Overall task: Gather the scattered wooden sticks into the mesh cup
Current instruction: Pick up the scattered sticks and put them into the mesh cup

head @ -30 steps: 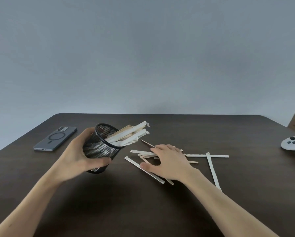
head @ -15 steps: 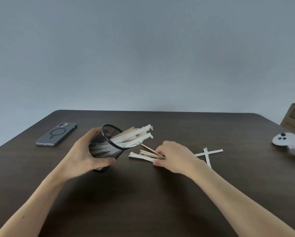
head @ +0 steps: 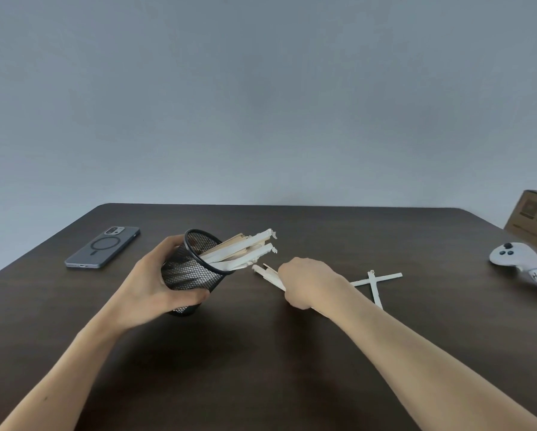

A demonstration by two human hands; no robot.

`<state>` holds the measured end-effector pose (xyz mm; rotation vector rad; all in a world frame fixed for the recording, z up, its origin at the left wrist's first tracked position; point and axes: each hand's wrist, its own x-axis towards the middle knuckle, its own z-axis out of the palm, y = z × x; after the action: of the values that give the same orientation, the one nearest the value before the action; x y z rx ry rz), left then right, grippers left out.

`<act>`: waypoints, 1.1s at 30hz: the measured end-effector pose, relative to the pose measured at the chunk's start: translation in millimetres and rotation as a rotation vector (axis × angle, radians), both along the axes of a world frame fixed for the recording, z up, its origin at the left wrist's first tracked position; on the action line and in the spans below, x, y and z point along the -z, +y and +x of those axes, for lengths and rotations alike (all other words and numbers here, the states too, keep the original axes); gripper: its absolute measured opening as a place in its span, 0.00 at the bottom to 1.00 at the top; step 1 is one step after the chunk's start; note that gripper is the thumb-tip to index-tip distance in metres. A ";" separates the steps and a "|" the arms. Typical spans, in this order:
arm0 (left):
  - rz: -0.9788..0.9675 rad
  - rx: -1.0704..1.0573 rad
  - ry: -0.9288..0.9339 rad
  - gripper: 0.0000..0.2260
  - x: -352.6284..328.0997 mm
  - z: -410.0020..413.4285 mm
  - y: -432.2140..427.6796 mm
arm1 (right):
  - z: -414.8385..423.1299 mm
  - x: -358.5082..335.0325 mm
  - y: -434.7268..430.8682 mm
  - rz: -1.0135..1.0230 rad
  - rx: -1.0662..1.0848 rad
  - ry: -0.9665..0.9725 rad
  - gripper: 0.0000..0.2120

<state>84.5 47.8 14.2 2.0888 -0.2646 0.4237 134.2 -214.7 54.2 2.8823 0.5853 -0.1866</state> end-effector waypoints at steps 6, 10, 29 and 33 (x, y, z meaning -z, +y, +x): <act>-0.010 -0.008 0.003 0.35 -0.9 -1.5 -1.5 | 5.6 -6.0 -3.8 0.124 0.098 0.091 0.08; -0.004 -0.009 0.004 0.36 -0.9 -2.0 -2.0 | 6.0 9.4 -6.7 0.175 0.119 0.075 0.10; 0.025 -0.033 -0.025 0.36 -2.9 -2.1 0.7 | 14.9 13.8 -17.0 1.187 -0.010 -0.399 0.08; 0.025 -0.037 -0.034 0.37 -2.2 -1.2 1.7 | 17.9 5.9 -23.5 1.579 0.058 -0.332 0.09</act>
<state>83.4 49.5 16.4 2.1153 -0.2527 0.4806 152.2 -238.2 48.3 4.1412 0.7755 1.3041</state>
